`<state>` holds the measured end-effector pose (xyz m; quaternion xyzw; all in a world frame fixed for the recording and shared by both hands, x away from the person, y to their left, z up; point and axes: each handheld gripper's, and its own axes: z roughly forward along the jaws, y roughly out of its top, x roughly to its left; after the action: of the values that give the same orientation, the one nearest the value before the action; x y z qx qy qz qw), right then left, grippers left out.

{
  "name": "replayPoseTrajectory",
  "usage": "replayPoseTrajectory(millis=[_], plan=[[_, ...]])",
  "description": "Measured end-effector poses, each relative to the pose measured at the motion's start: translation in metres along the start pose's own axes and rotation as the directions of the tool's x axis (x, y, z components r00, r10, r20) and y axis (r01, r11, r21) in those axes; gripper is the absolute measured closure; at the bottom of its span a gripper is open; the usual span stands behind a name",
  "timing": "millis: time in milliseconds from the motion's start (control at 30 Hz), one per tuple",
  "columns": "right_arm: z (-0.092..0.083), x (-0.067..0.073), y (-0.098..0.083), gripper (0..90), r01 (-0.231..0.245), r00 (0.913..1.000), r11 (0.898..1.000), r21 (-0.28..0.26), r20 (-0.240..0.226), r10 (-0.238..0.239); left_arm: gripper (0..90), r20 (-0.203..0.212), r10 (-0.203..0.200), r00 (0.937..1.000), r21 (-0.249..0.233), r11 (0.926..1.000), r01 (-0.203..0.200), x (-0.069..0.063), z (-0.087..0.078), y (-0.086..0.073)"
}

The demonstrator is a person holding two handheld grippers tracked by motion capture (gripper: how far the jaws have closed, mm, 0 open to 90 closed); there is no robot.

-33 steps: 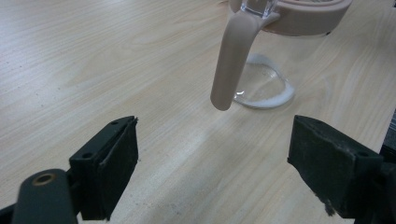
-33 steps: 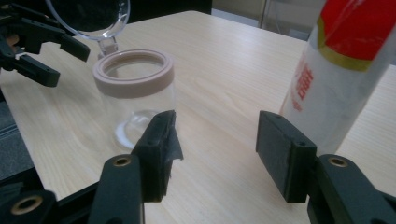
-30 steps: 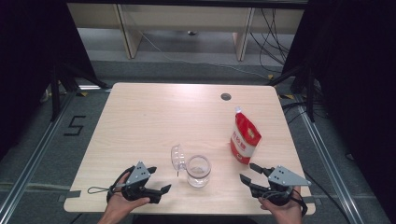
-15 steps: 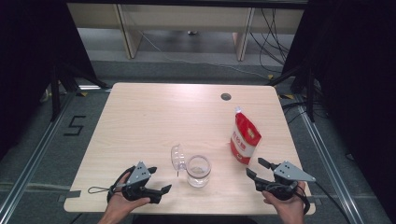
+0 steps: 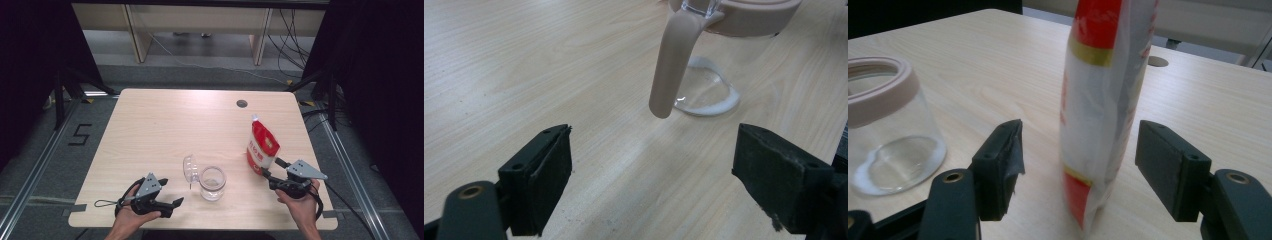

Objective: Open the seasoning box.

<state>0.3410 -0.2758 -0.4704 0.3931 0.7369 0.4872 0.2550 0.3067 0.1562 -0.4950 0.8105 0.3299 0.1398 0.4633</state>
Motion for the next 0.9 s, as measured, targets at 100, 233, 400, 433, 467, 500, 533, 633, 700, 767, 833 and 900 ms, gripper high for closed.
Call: replayPoseTrajectory(millis=[100, 233, 400, 433, 467, 500, 533, 633, 700, 767, 833, 900], plan=[[0.005, -0.001, 0.001, 36.2, 0.004, 1.0000, 1.000, 0.009, 0.009, -0.004, 15.8, 0.004, -0.025, 0.9997, -0.006, 0.9997, 0.025, -0.001, 0.001, -0.001], [0.014, -0.005, 0.002, 36.0, 0.015, 0.9999, 1.000, 0.001, 0.003, -0.015, 15.8, 0.007, -0.001, 1.0000, -0.004, 1.0000, 0.001, 0.000, 0.001, 0.000], [0.022, -0.007, 0.003, 36.3, 0.029, 0.9996, 1.000, 0.004, -0.002, -0.029, 15.8, 0.006, -0.023, 0.9997, -0.003, 0.9997, 0.023, -0.001, 0.001, -0.001], [0.024, -0.007, 0.002, 36.2, 0.020, 0.9998, 1.000, -0.003, -0.007, -0.020, 15.8, 0.006, -0.021, 0.9998, -0.003, 0.9998, 0.021, -0.001, 0.001, -0.001], [0.024, -0.005, 0.002, 36.3, 0.002, 1.0000, 1.000, 0.004, 0.001, -0.002, 15.8, 0.009, -0.019, 0.9998, -0.011, 0.9998, 0.019, -0.001, 0.002, -0.001], [0.026, -0.007, 0.002, 36.3, 0.021, 0.9998, 1.000, -0.005, 0.000, -0.021, 15.8, 0.008, -0.020, 0.9998, -0.011, 0.9997, 0.020, -0.001, 0.002, -0.001], [0.027, -0.008, 0.003, 36.3, 0.029, 0.9996, 1.000, -0.003, 0.005, -0.029, 15.8, 0.007, -0.023, 0.9997, -0.006, 0.9997, 0.023, -0.001, 0.002, -0.001], [0.030, -0.007, 0.003, 36.4, 0.017, 0.9998, 1.000, -0.005, 0.005, -0.017, 15.7, 0.008, -0.021, 0.9997, -0.006, 0.9998, 0.021, -0.001, 0.002, -0.001], [0.033, -0.008, 0.003, 36.6, 0.020, 0.9998, 1.000, -0.009, -0.006, -0.020, 15.8, 0.008, -0.017, 0.9998, -0.009, 0.9998, 0.017, -0.001, 0.002, -0.001], [0.035, -0.009, 0.002, 36.8, 0.022, 0.9997, 1.000, -0.021, 0.006, -0.022, 15.8, 0.008, -0.017, 0.9998, -0.008, 0.9998, 0.017, -0.001, 0.002, -0.001], [0.035, -0.010, 0.002, 36.7, 0.009, 0.9999, 1.000, -0.017, 0.005, -0.009, 15.7, 0.008, -0.016, 0.9998, -0.011, 0.9998, 0.016, -0.001, 0.002, -0.001], [0.038, -0.011, 0.002, 36.8, 0.022, 0.9997, 0.999, -0.023, -0.006, -0.022, 15.8, 0.005, -0.010, 0.9999, 0.001, 1.0000, 0.010, -0.001, 0.002, -0.001]])
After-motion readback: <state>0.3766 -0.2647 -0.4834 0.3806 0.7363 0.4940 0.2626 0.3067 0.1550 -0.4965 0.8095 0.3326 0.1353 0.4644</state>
